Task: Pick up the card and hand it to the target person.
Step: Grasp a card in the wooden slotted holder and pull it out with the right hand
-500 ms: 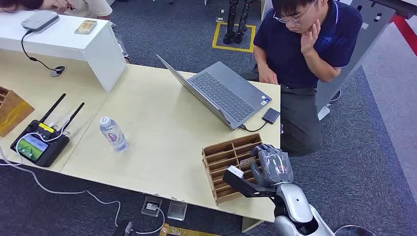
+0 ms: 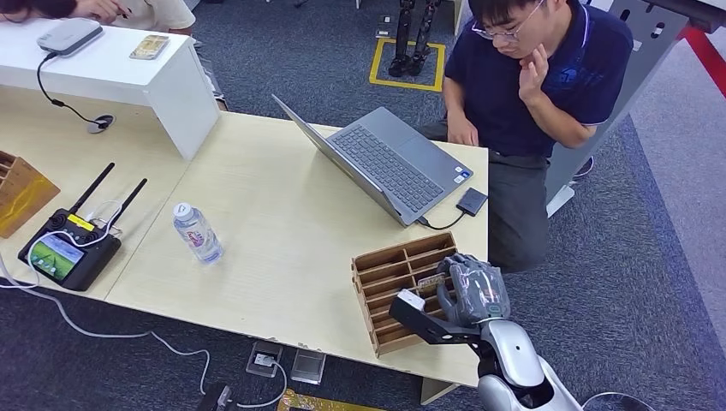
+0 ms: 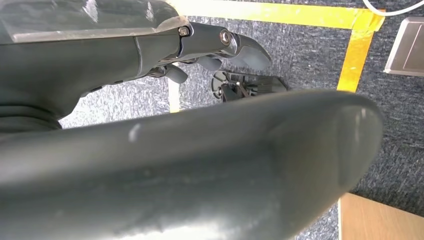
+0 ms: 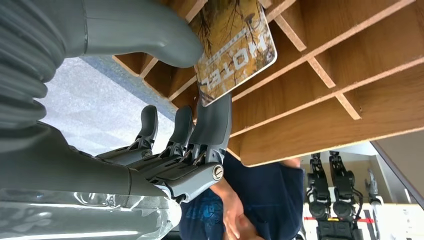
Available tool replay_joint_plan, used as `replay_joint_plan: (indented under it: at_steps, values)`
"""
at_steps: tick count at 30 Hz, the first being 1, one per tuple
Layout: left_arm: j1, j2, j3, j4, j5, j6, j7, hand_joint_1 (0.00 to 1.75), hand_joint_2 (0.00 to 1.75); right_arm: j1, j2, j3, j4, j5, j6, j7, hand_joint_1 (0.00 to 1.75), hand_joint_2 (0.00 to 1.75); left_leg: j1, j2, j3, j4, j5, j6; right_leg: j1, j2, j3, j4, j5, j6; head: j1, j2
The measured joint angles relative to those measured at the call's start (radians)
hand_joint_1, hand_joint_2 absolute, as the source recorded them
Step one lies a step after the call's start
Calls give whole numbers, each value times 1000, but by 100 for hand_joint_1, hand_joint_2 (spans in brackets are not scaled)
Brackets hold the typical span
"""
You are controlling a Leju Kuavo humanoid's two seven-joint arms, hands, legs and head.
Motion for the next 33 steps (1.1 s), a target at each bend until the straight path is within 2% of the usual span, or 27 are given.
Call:
replay_joint_plan:
  at_steps: [1, 5, 10, 17, 33]
  values:
    - [0, 0, 0, 0, 0, -1, 0, 0, 0, 0, 0, 0, 3, -1, 0, -1, 99, 175, 0, 0, 0, 0, 0, 0, 0, 0, 0, 0, 0, 0, 0, 0]
    - [0, 0, 0, 0, 0, -3, 0, 0, 0, 0, 0, 1, 13, -4, -1, -2, 132, 175, 0, 0, 0, 0, 0, 0, 0, 0, 0, 0, 0, 0, 0, 0]
    - [0, 0, 0, 0, 0, -3, 0, 0, 0, 0, 0, 1, 17, -8, -3, 0, 130, 175, 0, 0, 0, 0, 0, 0, 0, 0, 0, 0, 0, 0, 0, 0]
    - [0, 0, 0, 0, 0, -5, 0, 0, 0, 3, 0, -2, 16, 3, -9, 16, 141, 175, 0, 0, 1, 0, 0, 0, 0, 0, 0, 0, 0, 0, 0, 0]
    - [0, 0, -2, 0, -17, -3, -20, 0, 0, 8, 0, -9, 8, 4, -10, 26, 141, 175, 0, 0, 1, 0, 0, 0, 0, 0, 0, 0, 0, 0, 0, 0]
